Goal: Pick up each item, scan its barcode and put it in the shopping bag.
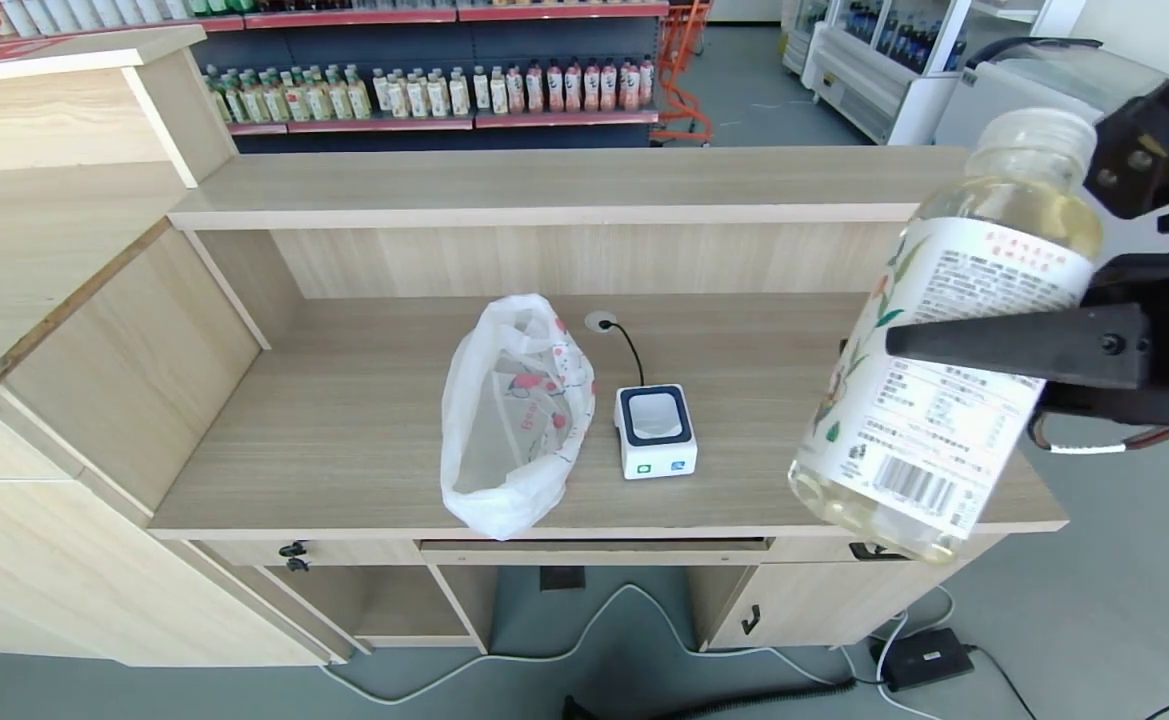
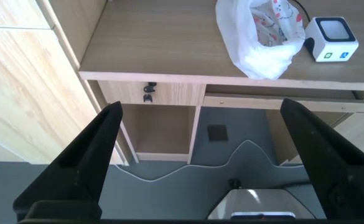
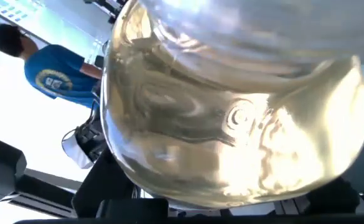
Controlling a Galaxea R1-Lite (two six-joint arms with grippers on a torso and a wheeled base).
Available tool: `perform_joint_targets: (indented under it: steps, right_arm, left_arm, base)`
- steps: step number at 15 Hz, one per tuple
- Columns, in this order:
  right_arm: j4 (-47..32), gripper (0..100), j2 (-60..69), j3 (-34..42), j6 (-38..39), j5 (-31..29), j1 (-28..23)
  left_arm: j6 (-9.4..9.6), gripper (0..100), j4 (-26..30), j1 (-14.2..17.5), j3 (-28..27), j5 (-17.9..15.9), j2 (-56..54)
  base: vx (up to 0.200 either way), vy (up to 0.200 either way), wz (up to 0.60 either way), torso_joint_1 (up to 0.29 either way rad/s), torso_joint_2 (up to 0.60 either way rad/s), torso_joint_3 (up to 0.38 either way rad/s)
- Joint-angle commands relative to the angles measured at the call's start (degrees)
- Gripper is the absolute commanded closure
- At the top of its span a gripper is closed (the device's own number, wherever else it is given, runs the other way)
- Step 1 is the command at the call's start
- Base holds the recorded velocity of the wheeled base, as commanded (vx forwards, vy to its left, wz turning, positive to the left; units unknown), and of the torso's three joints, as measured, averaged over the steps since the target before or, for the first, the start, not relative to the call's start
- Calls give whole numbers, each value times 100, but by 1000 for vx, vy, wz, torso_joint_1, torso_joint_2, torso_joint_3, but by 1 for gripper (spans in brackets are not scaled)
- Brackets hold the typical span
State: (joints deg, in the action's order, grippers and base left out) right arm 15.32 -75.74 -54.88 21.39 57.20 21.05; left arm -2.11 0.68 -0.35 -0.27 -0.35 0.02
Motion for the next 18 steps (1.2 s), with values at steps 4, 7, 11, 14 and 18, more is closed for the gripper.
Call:
perform_joint_targets:
  steps: [4, 7, 11, 14, 18]
  right_arm:
    - [-627, 100, 1070, 30, 40, 503, 347]
    - [-680, 100, 1290, 250, 31, 503, 435]
    - [-733, 100, 1510, 505, 23, 494, 347]
    - [-864, 100, 1826, 698, -4, 476, 162]
    - [-1067, 100, 2037, 725, -4, 468, -49]
  left_arm:
    - [0, 0, 2, 0, 0, 0, -2]
    - [0, 0, 2, 0, 0, 0, -2]
    - [-9, 0, 2, 0, 0, 0, -2]
    - [0, 0, 2, 0, 0, 0, -2]
    - [0, 0, 2, 0, 0, 0, -2]
  base:
    - [0, 0, 0, 0, 0, 0]
    - [0, 0, 0, 0, 0, 0]
    - [0, 0, 0, 0, 0, 0]
    - [0, 0, 0, 0, 0, 0]
    - [0, 0, 0, 0, 0, 0]
